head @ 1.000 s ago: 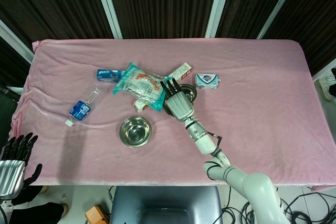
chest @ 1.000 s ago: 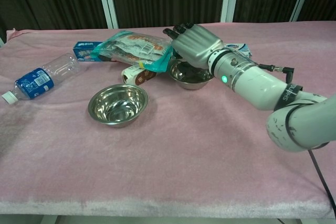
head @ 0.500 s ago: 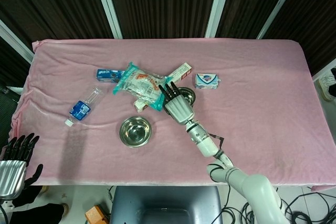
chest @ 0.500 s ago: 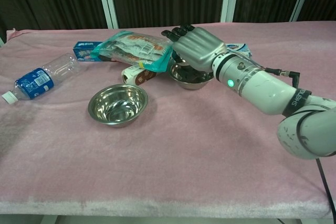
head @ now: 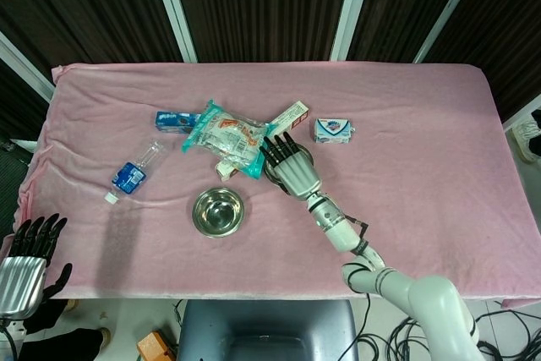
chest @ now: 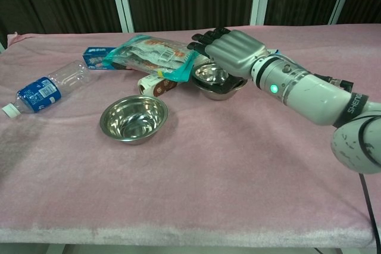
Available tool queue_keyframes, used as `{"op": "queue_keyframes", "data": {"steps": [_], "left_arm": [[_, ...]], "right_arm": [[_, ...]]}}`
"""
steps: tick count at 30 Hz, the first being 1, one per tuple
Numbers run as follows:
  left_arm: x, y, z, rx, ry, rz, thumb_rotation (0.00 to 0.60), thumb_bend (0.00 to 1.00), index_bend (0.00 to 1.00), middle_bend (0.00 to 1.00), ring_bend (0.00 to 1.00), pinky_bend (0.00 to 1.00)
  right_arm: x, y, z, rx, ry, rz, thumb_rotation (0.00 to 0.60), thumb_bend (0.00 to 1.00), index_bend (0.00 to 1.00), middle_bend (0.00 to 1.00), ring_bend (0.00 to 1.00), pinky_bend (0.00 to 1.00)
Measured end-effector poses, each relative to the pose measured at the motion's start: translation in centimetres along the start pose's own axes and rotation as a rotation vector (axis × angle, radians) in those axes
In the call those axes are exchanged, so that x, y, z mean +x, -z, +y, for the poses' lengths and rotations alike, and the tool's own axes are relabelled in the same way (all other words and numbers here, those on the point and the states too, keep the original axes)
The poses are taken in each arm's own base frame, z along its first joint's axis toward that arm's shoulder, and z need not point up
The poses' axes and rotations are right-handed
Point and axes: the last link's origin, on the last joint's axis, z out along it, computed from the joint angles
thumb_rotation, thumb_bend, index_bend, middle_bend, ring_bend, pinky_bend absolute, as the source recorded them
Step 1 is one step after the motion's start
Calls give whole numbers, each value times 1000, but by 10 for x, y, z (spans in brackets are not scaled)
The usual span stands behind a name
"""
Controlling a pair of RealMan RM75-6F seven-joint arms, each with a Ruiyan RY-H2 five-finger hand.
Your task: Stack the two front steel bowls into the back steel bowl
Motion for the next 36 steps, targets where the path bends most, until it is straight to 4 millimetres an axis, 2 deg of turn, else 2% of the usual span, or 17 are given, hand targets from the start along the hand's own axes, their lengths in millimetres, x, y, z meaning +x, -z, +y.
{"op": "queue_keyframes", "data": {"steps": [5,11,14,18,23,28,30,33,36], "left_arm": [[-1,1,2,-8,-4,-2,600,373,0,48,0,34],[-4,-2,5,-12,-13,-16,600,373,0,48,0,34],[-6,-4,7,-17,-16,-24,600,373,0,45,0,34],[-12,-10,10,-32,-21,-50,600,374,0,42,0,34],[-23,-20,21,-97,-17,-85,600,374,0,42,0,34],[-44,-33,39,-183,-5,-155,600,374,16,40,0,31],[-56,-39,53,-226,-3,-182,600,374,20,39,0,30],[-71,-50,75,-286,-6,-187,600,373,33,39,0,28],[-82,-61,98,-341,-11,-168,600,377,79,38,0,24]], "right_arm": [[11,20,15,7,-41,43,599,356,0,6,0,0],[31,68,42,25,-111,33,567,307,0,0,0,0],[42,103,64,17,-135,9,567,306,0,0,0,0],[47,165,103,-45,-123,-23,595,305,0,0,0,0],[45,235,122,-132,-128,-4,600,305,0,0,0,0],[37,318,137,-279,-155,11,600,305,0,0,0,0],[35,340,142,-317,-176,17,600,305,0,0,0,0],[32,360,148,-343,-199,15,600,305,0,0,0,0],[35,367,152,-360,-206,31,600,305,0,0,0,0]]}}
